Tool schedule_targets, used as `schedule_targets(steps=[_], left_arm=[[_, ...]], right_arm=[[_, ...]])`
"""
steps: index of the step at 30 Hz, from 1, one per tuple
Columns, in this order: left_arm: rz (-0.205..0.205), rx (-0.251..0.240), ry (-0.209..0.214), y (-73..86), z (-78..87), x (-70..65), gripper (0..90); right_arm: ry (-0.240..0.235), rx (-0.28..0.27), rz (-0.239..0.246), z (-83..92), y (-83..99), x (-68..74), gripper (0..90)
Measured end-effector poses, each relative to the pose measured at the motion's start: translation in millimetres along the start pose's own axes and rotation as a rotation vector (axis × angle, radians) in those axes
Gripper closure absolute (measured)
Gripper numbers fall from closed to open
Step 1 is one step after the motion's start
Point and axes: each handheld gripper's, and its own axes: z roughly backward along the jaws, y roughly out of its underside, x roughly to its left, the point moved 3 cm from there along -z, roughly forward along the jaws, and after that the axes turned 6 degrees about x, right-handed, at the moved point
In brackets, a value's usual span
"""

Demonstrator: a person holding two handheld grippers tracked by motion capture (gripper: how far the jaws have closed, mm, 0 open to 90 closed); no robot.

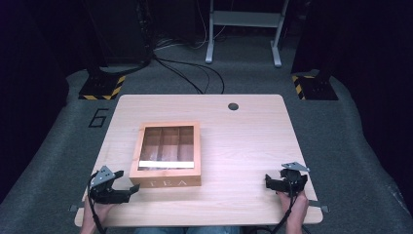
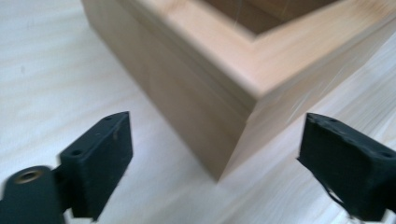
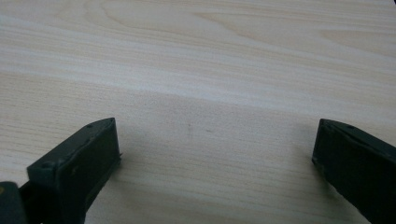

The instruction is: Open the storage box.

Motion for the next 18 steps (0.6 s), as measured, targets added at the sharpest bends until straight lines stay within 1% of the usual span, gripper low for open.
schedule_targets(steps=[3,6,7,8,10,12,13,14,15,18], left_arm=[[0.006,0.044,-0.027,8.0,-1.6,4.5,4.3],[0.012,0.09,-0.071,15.7,-2.4,11.3,2.5],[0.016,0.125,-0.068,17.3,-2.6,13.5,1.7],[0.021,0.147,-0.071,19.4,-4.7,16.1,1.0],[0.026,0.179,-0.069,22.1,-6.7,19.6,0.2],[0.002,0.182,-0.09,23.9,-7.8,21.5,0.2],[-0.005,0.171,-0.095,24.7,-8.5,22.4,0.1],[-0.002,0.164,-0.096,25.1,-8.7,22.6,0.0],[-0.008,0.156,-0.102,25.5,-8.9,23.8,0.0],[-0.006,0.157,-0.102,25.5,-9.0,23.7,0.0]], right_arm=[[0.0,0.0,0.0,0.0,0.0,0.0,0.2],[0.001,-0.001,0.003,-0.1,-0.1,-0.2,0.1],[0.001,-0.001,0.003,-0.1,-0.1,-0.2,0.1],[0.001,-0.001,0.002,-0.1,-0.1,-0.2,0.1],[0.001,-0.001,0.002,-0.1,-0.1,-0.2,0.2],[0.002,-0.002,0.002,-0.1,-0.1,-0.1,0.1],[0.002,-0.002,0.002,-0.1,0.0,-0.1,0.1],[0.002,-0.002,0.002,-0.1,0.0,-0.1,0.1],[0.002,-0.002,0.002,-0.1,0.0,-0.1,0.1],[0.002,-0.002,0.002,-0.1,0.0,-0.1,0.1]])
